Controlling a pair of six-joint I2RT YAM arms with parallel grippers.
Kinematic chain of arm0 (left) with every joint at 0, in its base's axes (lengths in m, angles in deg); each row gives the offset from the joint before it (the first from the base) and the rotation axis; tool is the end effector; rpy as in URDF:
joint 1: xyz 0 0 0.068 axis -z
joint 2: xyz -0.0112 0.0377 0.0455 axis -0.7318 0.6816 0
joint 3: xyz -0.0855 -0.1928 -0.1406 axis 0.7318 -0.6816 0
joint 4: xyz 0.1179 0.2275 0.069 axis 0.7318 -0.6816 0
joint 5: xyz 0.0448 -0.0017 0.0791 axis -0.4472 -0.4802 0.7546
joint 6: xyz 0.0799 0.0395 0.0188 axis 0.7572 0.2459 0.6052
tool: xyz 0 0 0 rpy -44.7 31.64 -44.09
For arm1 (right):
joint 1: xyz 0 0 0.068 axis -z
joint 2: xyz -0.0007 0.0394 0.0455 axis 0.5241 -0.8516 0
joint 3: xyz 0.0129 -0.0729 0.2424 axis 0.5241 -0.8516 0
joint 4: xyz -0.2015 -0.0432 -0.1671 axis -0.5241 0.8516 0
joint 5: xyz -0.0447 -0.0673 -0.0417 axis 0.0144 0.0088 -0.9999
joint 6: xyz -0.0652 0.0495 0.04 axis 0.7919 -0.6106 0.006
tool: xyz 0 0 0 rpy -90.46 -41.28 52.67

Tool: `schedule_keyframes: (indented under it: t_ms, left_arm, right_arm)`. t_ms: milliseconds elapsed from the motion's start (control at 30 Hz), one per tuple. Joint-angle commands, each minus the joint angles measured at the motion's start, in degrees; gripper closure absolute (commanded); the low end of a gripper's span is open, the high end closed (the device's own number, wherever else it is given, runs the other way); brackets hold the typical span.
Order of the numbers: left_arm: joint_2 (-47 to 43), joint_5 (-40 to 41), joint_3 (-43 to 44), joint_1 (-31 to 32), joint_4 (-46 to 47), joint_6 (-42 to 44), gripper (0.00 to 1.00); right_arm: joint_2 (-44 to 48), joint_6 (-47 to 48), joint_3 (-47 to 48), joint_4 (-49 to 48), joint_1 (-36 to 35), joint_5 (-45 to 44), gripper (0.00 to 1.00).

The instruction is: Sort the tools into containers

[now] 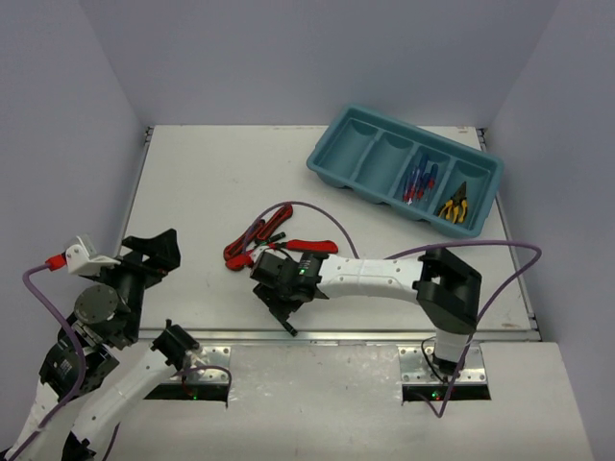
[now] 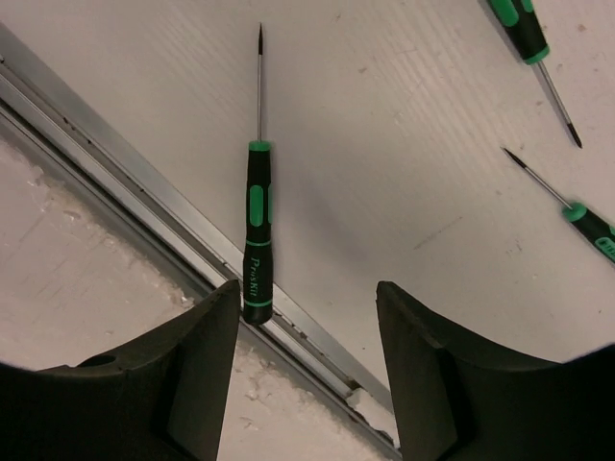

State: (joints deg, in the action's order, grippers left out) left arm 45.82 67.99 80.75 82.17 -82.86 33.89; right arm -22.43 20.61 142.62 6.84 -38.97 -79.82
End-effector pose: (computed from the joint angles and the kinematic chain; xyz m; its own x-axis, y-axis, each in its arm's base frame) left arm 0.0934 0.0050 0.3405 0.0123 -0.4835 -0.8753 -0.1973 0.8569 -0.4762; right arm 0.1448 0.3657 0.1235 -0.7024 -0.5584 -0.4412 -0.6418 0.7650 0.0534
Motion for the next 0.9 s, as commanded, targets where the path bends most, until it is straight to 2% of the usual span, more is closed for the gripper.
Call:
schedule_keyframes:
  t_ms: [0,233,400,600,867]
  left_arm:
    - [-0.81,-0.29,0.88,-0.68,1.49,0.43,0.00]
    - [-0.87,-0.52,0.88,-0.68,1.49,0.51,0.00]
    - [-0.95,-0.52,0.88,-0.68,1.58,0.58,0.00]
    - [-0.77,-0.61,0.88,-0.68,1.58,0.68,0.00]
    - [-0.83,-0.52,0.88,-0.68,1.58,0.60,0.00]
  right_arm:
    - [-3.91,-3.88,3.46,0.28,-1.29,-2.60,0.44]
    - [-11.67,-4.12,7.65,2.46,-1.75,-2.66,0.55]
    - [-12.67,-4.92,7.50,1.66,-1.66,-3.22,0.55]
    - [-9.39,-6.57,6.75,2.27,-1.48,-8.51,0.55]
    - [-3.94,-5.57,2.95,-2.44,-1.72,-4.73,0.54]
